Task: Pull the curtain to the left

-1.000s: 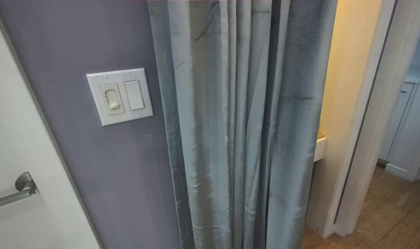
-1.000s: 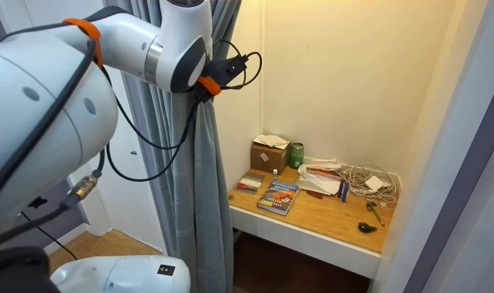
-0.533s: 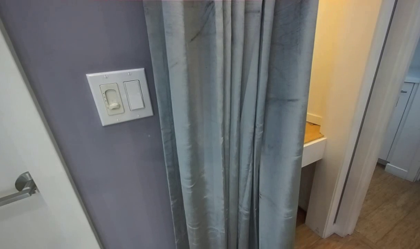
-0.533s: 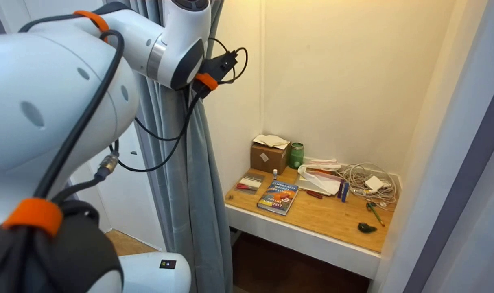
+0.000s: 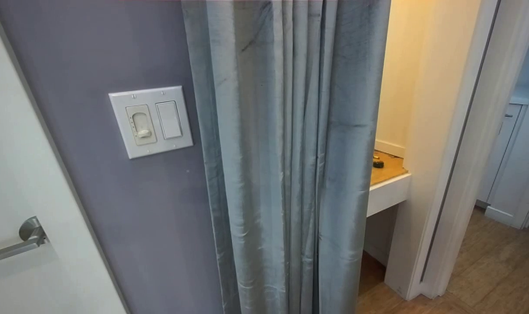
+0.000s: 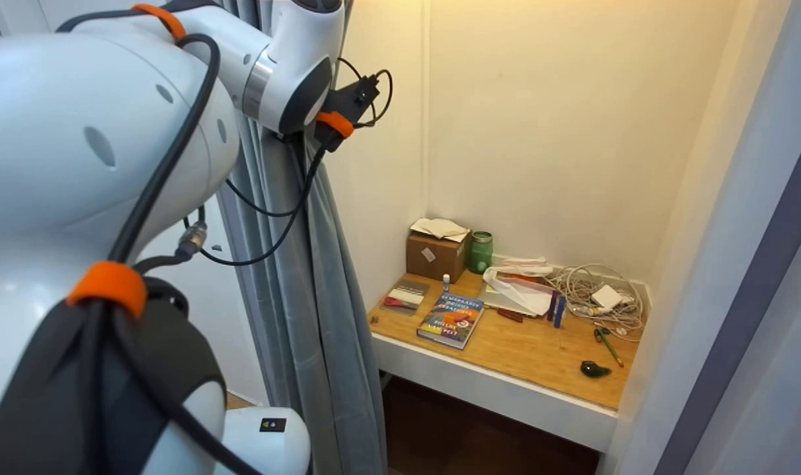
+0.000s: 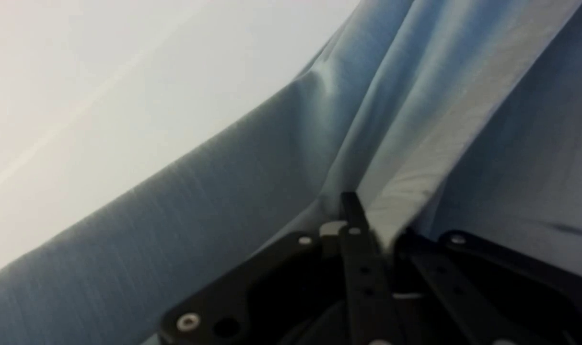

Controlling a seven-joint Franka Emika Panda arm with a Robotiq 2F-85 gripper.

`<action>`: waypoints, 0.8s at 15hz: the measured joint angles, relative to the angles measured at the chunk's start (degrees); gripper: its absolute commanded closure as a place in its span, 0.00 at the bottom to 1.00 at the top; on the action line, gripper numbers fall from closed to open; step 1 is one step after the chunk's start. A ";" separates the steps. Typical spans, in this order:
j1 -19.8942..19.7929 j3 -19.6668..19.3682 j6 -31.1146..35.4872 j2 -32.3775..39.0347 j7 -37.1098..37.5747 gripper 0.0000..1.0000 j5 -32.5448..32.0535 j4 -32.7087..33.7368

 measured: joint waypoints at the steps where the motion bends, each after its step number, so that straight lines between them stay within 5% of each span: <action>1: 0.00 0.00 -0.08 0.00 -0.01 0.99 0.00 0.02; 12: 1.06 4.92 -11.52 1.53 -14.39 0.99 0.02 5.93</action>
